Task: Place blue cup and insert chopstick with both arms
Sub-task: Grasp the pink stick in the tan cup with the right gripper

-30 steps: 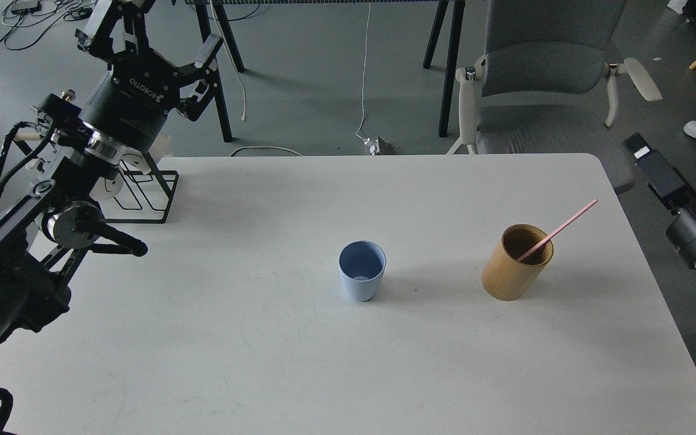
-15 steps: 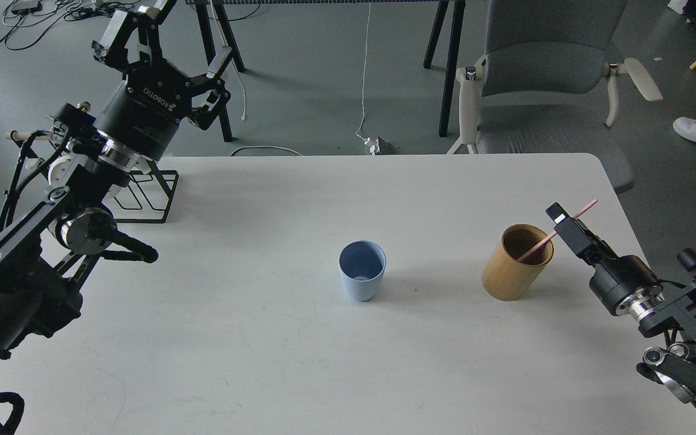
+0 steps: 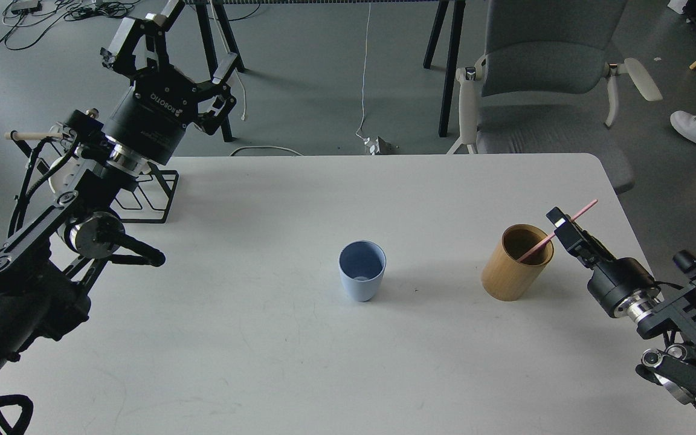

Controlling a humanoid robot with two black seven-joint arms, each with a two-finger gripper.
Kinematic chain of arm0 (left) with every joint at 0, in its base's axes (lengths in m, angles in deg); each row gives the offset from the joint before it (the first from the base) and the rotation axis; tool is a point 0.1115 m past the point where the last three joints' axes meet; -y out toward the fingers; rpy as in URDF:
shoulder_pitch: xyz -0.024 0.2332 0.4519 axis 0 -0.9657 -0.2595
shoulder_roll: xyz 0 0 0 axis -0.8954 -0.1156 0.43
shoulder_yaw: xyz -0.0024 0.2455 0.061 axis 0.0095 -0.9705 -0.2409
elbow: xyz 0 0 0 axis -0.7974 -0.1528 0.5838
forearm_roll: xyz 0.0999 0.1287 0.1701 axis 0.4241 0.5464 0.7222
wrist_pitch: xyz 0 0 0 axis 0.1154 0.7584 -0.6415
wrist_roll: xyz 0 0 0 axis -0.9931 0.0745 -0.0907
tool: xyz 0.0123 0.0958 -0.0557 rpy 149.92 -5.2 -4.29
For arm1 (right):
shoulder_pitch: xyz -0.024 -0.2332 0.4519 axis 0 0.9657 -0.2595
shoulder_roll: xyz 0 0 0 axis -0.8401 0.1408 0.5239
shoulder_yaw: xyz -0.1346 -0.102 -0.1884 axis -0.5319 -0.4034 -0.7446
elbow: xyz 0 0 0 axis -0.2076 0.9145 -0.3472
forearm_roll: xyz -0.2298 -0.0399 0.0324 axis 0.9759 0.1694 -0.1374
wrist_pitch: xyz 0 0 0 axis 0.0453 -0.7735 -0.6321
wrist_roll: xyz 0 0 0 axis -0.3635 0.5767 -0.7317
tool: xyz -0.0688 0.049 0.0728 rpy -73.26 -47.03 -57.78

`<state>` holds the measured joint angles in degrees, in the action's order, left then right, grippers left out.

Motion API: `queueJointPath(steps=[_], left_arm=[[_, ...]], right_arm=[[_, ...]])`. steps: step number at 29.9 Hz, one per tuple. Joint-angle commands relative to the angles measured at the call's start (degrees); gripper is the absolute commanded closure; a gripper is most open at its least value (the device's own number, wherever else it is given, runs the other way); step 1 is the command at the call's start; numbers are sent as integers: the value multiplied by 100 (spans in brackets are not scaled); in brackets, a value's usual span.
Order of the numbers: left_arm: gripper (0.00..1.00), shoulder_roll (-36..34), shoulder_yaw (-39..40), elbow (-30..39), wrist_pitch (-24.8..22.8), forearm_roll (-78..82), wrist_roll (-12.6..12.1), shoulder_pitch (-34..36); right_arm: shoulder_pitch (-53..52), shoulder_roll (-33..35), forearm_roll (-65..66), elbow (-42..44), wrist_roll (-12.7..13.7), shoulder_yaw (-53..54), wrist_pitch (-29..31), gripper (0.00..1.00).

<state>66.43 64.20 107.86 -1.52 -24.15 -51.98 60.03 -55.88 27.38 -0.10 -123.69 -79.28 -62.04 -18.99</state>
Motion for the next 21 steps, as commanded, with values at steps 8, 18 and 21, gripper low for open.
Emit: queueJointPath(steps=[8, 18, 21], left_arm=[[4, 46, 0, 0, 0, 0, 0, -45], [3, 55, 0, 0, 0, 0, 0, -81], [3, 55, 0, 0, 0, 0, 0, -89]], right_arm=[[53, 40, 5, -92, 0, -8, 0, 72], [88, 155, 5, -250, 0, -8, 0, 77], [88, 155, 5, -276, 0, -8, 0, 78]])
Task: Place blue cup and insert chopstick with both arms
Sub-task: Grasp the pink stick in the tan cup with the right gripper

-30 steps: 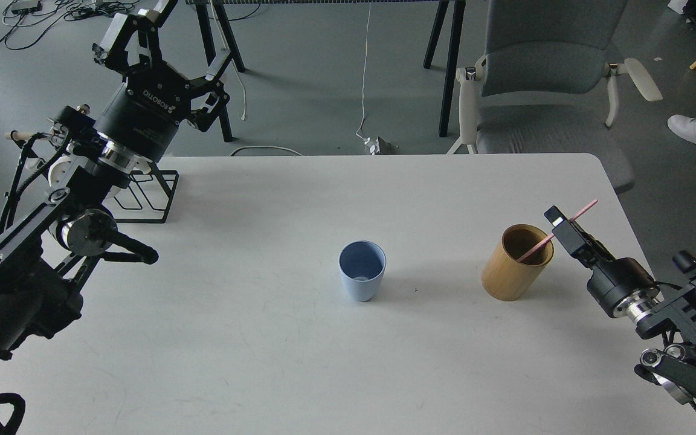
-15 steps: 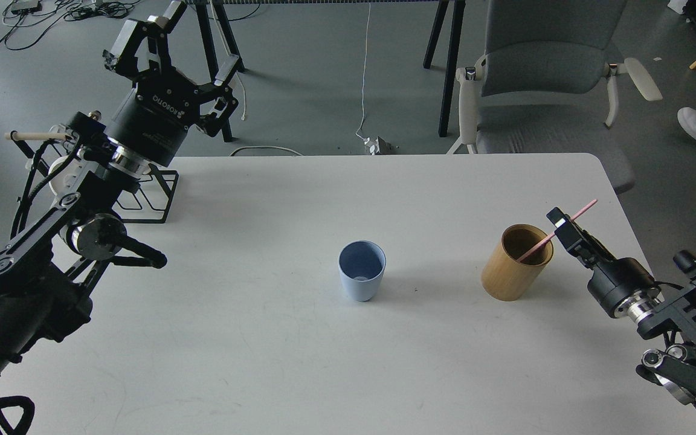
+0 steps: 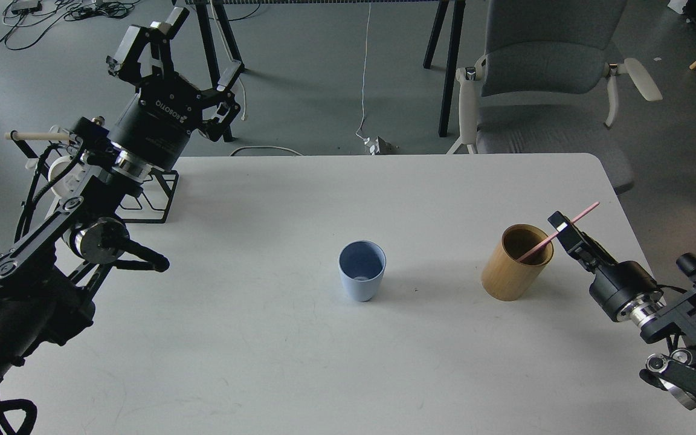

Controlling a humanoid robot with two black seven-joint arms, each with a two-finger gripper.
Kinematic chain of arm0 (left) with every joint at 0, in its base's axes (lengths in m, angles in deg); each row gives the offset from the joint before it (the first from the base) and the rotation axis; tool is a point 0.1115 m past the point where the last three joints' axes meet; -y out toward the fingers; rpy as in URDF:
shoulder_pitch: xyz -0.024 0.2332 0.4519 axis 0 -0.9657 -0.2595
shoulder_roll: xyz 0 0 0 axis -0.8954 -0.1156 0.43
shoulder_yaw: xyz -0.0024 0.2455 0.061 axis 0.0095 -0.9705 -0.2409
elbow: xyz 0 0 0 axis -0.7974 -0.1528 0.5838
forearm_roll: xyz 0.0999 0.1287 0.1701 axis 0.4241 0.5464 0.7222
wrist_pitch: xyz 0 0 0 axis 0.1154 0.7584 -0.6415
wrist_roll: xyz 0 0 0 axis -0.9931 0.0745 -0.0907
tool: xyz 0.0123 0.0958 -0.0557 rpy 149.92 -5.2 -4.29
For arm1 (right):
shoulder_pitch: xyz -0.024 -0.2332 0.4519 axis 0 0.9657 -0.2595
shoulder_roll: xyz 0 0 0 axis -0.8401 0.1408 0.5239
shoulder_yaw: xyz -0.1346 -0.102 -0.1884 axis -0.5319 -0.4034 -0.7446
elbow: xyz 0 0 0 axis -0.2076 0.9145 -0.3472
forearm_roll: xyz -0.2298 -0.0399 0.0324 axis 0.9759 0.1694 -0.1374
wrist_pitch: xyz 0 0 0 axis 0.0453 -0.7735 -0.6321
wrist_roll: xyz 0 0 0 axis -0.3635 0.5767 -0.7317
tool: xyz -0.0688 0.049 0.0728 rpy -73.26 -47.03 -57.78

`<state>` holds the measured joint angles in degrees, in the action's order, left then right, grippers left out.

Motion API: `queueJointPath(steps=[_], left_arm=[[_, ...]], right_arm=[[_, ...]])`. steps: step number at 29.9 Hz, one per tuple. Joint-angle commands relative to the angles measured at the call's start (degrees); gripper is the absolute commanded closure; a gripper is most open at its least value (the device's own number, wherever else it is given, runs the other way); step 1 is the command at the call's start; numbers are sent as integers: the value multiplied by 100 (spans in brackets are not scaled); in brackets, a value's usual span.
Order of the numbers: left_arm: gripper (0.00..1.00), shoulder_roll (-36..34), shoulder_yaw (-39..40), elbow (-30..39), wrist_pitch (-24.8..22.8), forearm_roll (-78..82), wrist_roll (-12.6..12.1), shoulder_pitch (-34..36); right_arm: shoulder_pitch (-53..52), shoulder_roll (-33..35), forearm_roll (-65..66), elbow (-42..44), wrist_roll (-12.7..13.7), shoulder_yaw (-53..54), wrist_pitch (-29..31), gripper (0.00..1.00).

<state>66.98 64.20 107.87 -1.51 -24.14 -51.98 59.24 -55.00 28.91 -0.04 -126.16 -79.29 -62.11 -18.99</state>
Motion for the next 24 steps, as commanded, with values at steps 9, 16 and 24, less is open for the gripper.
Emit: queueJointPath(steps=[9, 16, 24], left_arm=[[3, 0, 0, 0, 0, 0, 0, -45], [3, 27, 0, 0, 0, 0, 0, -45], [3, 106, 0, 0, 0, 8, 0, -63]], right_arm=[[-8, 28, -2, -82, 0, 0, 0, 88], [-8, 160, -2, -170, 0, 8, 0, 94], [-26, 485, -2, -407, 0, 87, 0, 96]])
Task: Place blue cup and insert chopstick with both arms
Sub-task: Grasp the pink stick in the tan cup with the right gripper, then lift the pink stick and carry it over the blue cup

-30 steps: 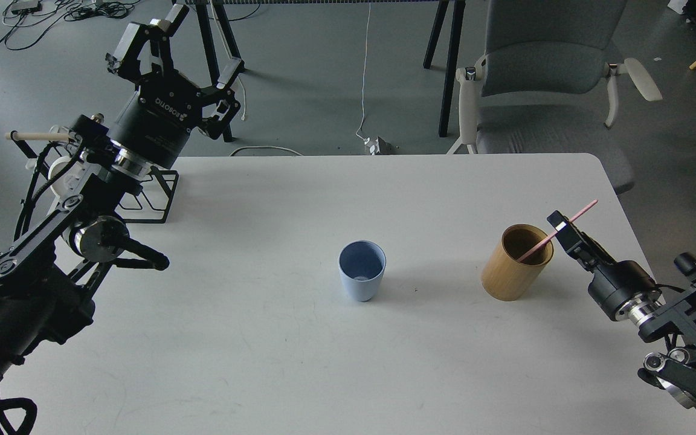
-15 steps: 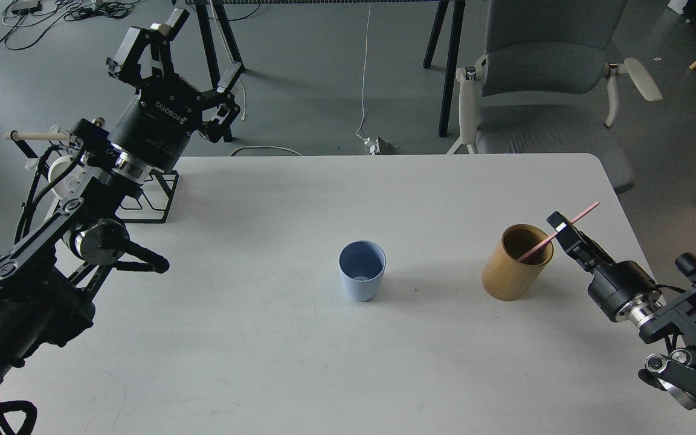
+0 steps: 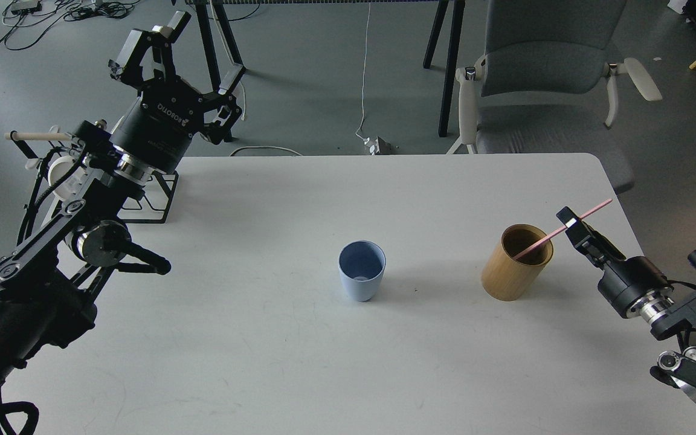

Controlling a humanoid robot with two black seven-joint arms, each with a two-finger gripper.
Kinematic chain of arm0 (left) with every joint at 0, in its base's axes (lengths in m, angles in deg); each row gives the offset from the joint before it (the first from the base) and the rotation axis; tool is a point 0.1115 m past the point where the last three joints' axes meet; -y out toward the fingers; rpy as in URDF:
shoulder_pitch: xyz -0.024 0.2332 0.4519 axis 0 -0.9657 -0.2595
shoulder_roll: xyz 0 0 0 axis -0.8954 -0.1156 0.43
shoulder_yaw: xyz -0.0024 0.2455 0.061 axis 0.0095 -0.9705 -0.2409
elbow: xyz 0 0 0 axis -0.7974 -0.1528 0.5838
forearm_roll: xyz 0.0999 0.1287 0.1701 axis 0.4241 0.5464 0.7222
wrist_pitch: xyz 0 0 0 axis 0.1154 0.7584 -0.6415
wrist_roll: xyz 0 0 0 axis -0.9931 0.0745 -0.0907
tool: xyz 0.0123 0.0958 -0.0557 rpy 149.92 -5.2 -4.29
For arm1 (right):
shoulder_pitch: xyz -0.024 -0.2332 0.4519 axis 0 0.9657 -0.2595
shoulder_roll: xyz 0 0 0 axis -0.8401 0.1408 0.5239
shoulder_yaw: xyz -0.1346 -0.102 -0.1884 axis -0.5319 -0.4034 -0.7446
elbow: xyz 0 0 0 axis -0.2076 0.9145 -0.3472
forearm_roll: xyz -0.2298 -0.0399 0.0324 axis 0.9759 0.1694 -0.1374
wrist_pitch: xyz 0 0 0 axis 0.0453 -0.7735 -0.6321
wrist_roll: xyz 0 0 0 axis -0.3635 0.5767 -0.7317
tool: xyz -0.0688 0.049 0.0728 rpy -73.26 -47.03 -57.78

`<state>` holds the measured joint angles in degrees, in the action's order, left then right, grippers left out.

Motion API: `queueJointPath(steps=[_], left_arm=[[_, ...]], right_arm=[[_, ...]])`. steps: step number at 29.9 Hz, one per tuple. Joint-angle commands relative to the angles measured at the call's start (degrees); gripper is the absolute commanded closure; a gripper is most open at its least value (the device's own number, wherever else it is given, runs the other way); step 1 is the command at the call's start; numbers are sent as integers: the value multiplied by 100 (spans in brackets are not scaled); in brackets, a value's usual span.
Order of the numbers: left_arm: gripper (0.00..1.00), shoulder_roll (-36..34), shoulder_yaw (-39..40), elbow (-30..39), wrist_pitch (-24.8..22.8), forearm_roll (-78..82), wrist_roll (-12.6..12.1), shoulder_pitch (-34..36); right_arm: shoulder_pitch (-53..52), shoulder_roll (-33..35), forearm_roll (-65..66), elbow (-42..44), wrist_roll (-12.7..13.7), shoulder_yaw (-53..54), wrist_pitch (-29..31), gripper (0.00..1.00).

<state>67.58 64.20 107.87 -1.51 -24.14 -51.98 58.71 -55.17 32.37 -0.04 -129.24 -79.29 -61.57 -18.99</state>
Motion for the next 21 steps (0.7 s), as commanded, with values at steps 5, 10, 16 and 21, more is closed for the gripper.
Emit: queueJointPath(steps=[5, 10, 16, 21], left_arm=[[3, 63, 0, 0, 0, 9, 0, -28], [3, 71, 0, -17, 0, 17, 0, -28], [3, 63, -9, -403, 0, 17, 0, -37], [2, 63, 0, -720, 0, 9, 0, -125]], right_arm=[[-9, 779, -28, -678, 0, 148, 0, 96], [17, 1781, -54, -1583, 0, 305, 0, 97], [-158, 2503, -98, -2271, 0, 622, 0, 98], [-1238, 2425, -124, -2218, 0, 447, 0, 99]])
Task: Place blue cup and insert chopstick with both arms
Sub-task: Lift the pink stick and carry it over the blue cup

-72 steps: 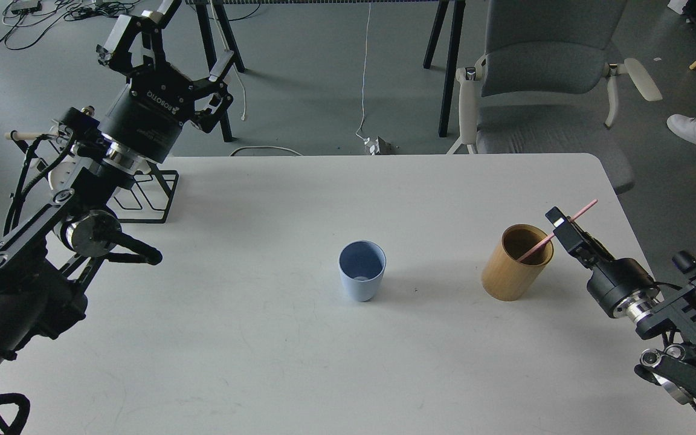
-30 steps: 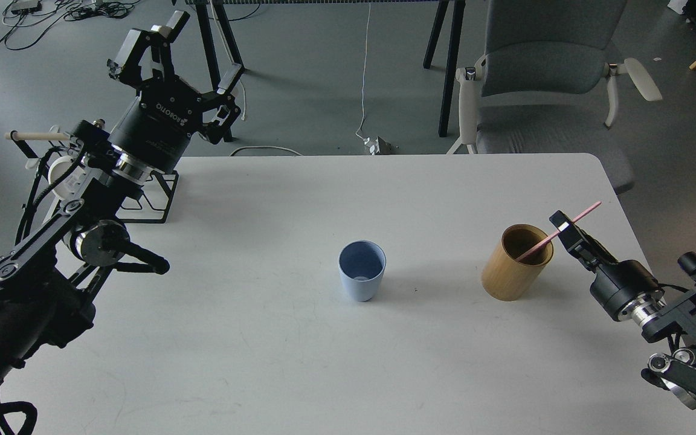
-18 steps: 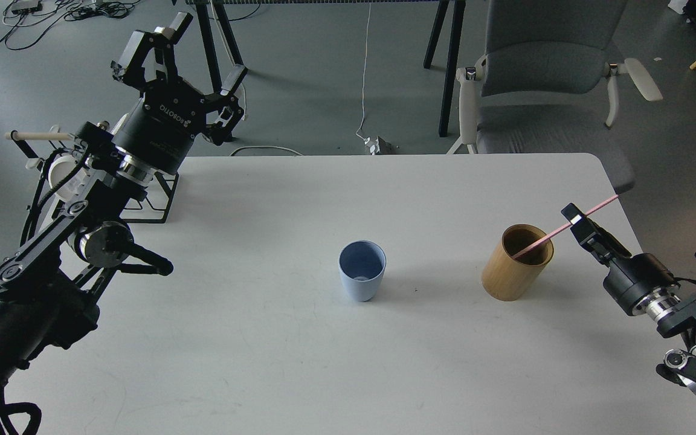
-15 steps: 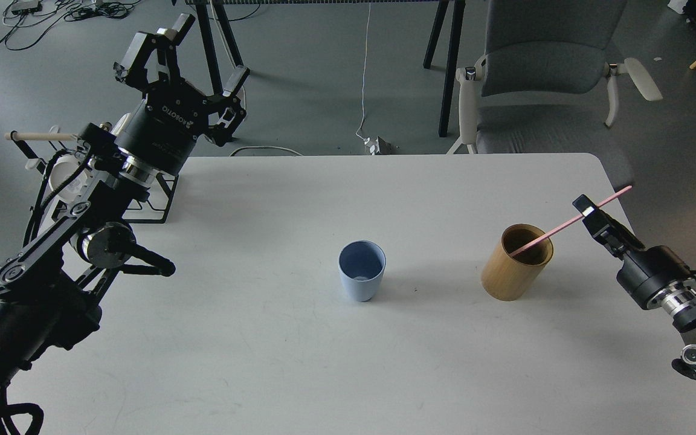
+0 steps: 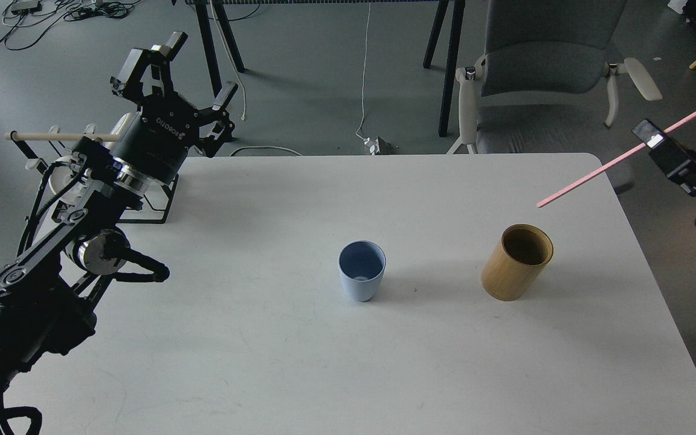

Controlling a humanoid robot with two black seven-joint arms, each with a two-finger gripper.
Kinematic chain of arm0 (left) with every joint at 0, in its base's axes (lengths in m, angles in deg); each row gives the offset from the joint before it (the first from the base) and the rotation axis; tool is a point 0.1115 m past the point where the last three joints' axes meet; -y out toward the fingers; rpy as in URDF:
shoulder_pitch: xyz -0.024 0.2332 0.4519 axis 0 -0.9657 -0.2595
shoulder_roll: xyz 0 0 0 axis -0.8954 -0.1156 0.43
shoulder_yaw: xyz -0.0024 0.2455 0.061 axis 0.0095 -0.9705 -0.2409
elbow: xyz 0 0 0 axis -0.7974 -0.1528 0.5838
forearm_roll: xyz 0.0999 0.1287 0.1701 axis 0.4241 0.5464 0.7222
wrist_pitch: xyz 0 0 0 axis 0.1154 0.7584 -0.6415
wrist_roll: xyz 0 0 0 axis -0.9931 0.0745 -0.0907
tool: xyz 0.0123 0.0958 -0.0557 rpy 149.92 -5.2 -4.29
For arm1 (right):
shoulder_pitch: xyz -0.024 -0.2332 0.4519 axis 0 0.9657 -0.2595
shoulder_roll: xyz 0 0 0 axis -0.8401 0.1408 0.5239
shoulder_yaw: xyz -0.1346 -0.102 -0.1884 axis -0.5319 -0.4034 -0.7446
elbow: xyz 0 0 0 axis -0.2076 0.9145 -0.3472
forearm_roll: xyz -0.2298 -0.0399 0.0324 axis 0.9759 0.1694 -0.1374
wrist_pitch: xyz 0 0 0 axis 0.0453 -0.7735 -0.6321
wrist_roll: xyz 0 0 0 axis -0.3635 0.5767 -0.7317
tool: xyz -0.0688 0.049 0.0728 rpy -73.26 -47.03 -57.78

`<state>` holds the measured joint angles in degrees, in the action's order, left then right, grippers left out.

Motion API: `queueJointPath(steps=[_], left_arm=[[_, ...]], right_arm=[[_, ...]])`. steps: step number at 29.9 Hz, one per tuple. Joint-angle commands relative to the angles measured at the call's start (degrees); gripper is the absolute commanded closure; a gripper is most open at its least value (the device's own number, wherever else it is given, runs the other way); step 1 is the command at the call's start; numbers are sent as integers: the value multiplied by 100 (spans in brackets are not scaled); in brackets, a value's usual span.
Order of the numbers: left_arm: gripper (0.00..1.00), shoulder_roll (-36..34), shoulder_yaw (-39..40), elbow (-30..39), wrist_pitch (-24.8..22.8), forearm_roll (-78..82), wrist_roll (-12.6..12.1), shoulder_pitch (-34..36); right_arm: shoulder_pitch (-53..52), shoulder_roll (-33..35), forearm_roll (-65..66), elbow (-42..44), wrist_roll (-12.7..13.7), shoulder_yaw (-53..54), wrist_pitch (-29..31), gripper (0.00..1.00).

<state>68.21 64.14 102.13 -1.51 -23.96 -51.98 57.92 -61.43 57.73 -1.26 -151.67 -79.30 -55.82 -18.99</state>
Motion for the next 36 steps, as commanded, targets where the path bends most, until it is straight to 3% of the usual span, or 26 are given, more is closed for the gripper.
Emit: queueJointPath(steps=[1, 4, 10, 13, 25, 36], left_arm=[[2, 0, 6, -155, 0, -9, 0, -54], [2, 9, 6, -173, 0, -9, 0, -89], [2, 237, -3, -366, 0, -1, 0, -80], [2, 246, -3, -375, 0, -1, 0, -71], [2, 246, -3, -445, 0, -9, 0, -80], [2, 237, 6, -445, 0, -27, 0, -80]], right_arm=[[-848, -224, -2, 43, 1, -216, 0, 99], [-1701, -663, 41, 235, 1, -750, 0, 99], [-3695, -1744, 85, 956, 1, -3306, 0, 99], [-4303, -2341, 85, 1273, 1, -4073, 0, 99], [-5272, -4065, 50, 1870, 1, -5647, 0, 99], [-5034, -4673, -2, 2451, 1, -5841, 0, 99]])
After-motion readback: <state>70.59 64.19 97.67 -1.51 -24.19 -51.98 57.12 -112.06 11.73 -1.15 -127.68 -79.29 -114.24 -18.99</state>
